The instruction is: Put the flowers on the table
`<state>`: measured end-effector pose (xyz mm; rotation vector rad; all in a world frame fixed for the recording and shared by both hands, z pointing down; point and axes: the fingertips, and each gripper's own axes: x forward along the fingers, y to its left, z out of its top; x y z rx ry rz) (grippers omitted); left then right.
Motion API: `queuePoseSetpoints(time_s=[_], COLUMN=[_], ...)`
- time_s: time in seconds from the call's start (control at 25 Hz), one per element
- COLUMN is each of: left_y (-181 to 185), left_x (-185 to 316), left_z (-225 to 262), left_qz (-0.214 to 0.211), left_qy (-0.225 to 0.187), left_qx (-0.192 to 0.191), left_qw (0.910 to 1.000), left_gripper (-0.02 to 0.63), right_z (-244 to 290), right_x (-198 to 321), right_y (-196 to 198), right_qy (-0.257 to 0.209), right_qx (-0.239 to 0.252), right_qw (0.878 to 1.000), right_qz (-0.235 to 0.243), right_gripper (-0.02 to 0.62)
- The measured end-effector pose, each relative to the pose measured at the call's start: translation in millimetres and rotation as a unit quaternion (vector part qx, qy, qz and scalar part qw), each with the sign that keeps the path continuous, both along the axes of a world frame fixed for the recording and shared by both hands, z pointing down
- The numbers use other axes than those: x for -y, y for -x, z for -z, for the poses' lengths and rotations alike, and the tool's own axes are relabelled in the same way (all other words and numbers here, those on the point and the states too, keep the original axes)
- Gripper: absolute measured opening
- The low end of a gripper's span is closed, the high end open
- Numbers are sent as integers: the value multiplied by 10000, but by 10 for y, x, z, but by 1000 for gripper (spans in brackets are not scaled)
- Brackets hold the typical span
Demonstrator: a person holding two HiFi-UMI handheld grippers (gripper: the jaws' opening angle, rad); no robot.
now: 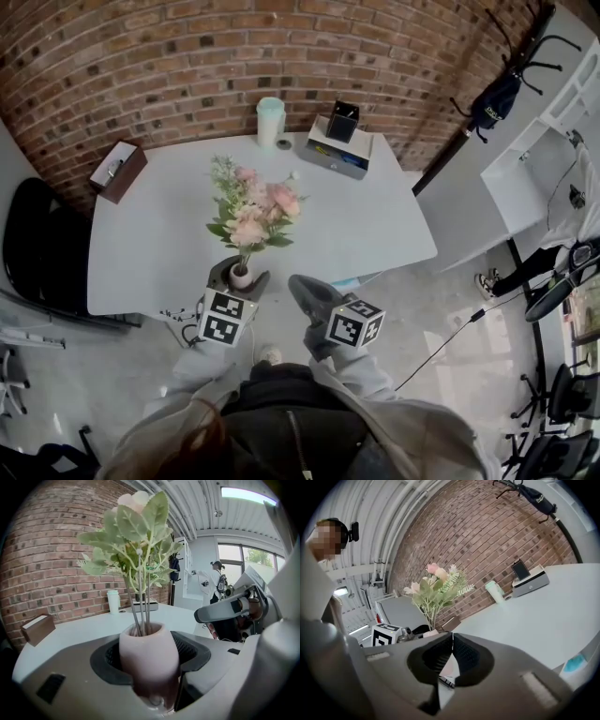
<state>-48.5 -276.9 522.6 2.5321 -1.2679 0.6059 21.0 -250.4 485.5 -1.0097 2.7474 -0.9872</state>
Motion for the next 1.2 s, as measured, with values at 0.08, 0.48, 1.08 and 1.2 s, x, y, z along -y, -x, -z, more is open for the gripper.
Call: queuePoseSetpoints(time_s=[0.08, 0.48, 1.08, 1.2], left_y=[-72, -267, -651, -732], left_x=[84, 182, 926, 1193], left_z=[0, 8, 32, 5], left_qz=[-43, -315, -639, -624], left_qy=[-59, -80, -207, -234], left_qx=[-12, 66, -45, -117], left_qw=[10000, 9995, 9977, 9977], left_gripper=[255, 255, 255, 255], right_z=[15, -24, -119, -137], right_x=[86, 229, 757, 1004], right_y=[-52, -226, -468, -556], right_qy=[-1, 69, 253, 247], right_qx=[58, 53, 159, 161], right_qw=[9999, 9999, 9987, 9986], right_qz=[88, -117, -404, -428], right_gripper=[2, 2, 2, 2])
